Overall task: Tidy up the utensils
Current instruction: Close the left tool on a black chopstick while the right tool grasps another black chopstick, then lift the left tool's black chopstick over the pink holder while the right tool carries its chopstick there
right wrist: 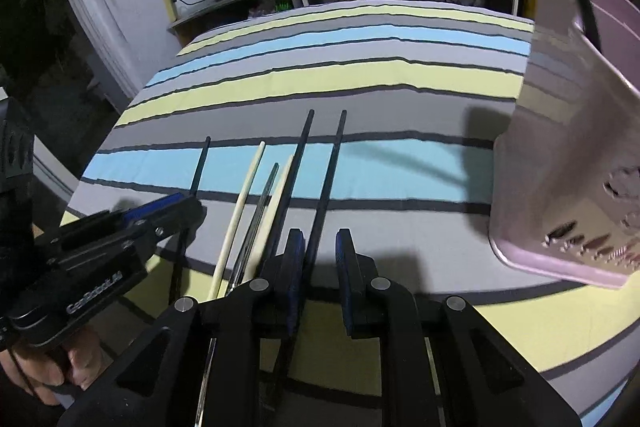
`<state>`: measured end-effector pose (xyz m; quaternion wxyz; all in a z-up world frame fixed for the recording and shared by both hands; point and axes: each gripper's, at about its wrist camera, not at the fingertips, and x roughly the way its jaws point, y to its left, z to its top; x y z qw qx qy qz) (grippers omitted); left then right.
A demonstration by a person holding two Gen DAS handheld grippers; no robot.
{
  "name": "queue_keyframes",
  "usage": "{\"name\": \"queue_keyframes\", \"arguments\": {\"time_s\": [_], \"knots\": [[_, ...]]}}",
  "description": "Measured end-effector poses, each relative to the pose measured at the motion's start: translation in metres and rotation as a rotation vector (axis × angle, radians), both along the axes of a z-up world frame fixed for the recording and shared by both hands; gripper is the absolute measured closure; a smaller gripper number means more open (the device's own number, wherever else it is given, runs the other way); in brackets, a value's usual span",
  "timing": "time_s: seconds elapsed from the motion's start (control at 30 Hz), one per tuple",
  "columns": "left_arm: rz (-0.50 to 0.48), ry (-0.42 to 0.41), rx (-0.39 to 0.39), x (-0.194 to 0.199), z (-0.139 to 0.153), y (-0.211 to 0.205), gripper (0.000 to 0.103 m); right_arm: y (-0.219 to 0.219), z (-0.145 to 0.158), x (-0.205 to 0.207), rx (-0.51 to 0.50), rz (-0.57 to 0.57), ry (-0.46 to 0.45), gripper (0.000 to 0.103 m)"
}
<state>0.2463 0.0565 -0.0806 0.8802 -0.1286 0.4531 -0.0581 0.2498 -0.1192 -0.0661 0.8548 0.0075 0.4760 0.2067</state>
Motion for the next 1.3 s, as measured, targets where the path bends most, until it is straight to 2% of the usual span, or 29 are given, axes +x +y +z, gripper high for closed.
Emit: {"name": "queue_keyframes", "arguments": {"time_s": [0.2,0.3,0.37,0.43,0.47,0.63,0.77,1.0,1.3], "knots": [[0.054,0.029,-0.045,0.009,-0.001,0.003,0.087,0.011,-0.002,0.015,-0.027,0.005,-0.011,0.087],[0.056,0.036,-0.027,0.015,0.0,0.0,0.087,0.014,-0.002,0.021,-0.032,-0.002,-0.009,0.089],[0.056,0.039,-0.005,0.019,0.0,-0.003,0.088,0.016,-0.002,0.023,-0.044,-0.006,-0.013,0.095],[0.058,0.043,0.019,0.022,0.0,-0.003,0.096,0.017,-0.002,0.026,-0.044,-0.005,-0.01,0.096],[0.057,0.045,0.023,0.023,0.0,-0.003,0.096,0.017,-0.002,0.027,-0.043,-0.005,-0.007,0.096],[0.05,0.047,-0.006,0.021,0.005,0.001,0.097,0.015,0.005,0.018,-0.012,0.007,-0.004,0.097],[0.035,0.003,-0.006,0.01,0.025,0.0,0.097,0.012,0.022,0.005,0.019,0.018,-0.033,0.097],[0.005,-0.115,0.002,-0.021,0.083,-0.002,0.098,0.001,0.068,-0.021,0.065,0.027,-0.119,0.098],[-0.015,-0.224,0.033,-0.061,0.141,-0.007,0.099,-0.021,0.121,-0.058,0.117,0.015,-0.223,0.098]]}}
